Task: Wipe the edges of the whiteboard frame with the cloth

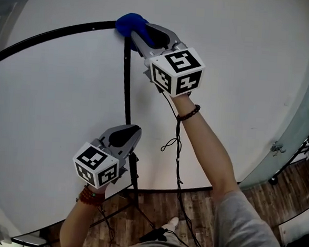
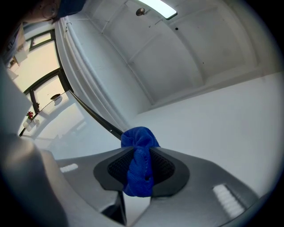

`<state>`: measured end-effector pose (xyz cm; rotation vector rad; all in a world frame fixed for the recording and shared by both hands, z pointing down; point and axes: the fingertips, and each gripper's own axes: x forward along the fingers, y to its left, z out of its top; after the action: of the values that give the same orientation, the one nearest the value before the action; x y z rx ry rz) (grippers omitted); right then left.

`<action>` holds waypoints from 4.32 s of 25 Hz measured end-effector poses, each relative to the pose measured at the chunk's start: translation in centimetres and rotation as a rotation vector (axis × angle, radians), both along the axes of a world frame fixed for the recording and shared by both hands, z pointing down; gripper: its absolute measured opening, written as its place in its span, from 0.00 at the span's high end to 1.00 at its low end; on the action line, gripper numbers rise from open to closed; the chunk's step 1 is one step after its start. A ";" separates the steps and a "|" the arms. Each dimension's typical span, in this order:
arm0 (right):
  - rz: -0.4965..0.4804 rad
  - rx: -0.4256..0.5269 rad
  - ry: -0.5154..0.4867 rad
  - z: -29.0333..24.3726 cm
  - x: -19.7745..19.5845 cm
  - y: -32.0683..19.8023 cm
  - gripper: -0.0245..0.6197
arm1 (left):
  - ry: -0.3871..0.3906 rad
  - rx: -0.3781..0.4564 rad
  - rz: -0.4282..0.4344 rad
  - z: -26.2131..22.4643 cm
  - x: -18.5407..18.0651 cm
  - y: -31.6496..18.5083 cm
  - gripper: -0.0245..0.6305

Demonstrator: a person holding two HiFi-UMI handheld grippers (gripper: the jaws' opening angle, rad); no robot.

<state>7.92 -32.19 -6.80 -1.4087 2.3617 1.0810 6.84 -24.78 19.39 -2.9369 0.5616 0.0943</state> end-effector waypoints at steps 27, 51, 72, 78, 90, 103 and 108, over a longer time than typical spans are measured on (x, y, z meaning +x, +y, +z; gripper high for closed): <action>-0.041 -0.163 0.037 3.7 -1.3 -2.1 0.80 | 0.015 -0.069 0.003 4.2 -0.5 0.7 0.92; -0.083 -0.192 -0.011 7.0 -1.6 -2.1 0.80 | 0.003 -0.102 -0.028 6.4 -1.7 -0.3 0.92; -0.084 -0.192 -0.068 9.4 -1.3 -2.2 0.80 | -0.001 -0.121 -0.042 7.2 -2.5 -0.6 0.92; -0.089 -0.200 -0.083 10.1 -1.2 -2.4 0.81 | -0.005 -0.123 -0.042 7.2 -2.5 -0.7 0.92; -0.073 -0.213 -0.096 12.0 -0.9 -2.8 0.81 | -0.007 -0.130 -0.041 7.7 -2.4 -1.1 0.92; -0.064 -0.232 -0.093 14.4 -1.4 -3.4 0.81 | -0.011 -0.154 -0.030 9.0 -2.2 -1.9 0.92; -0.066 -0.237 -0.104 14.9 -1.4 -3.4 0.81 | -0.010 -0.161 -0.024 9.3 -1.9 -1.9 0.92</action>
<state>6.55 -35.62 8.09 -1.4098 2.5065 0.7113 4.91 -26.65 28.73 -3.0834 0.6301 0.0330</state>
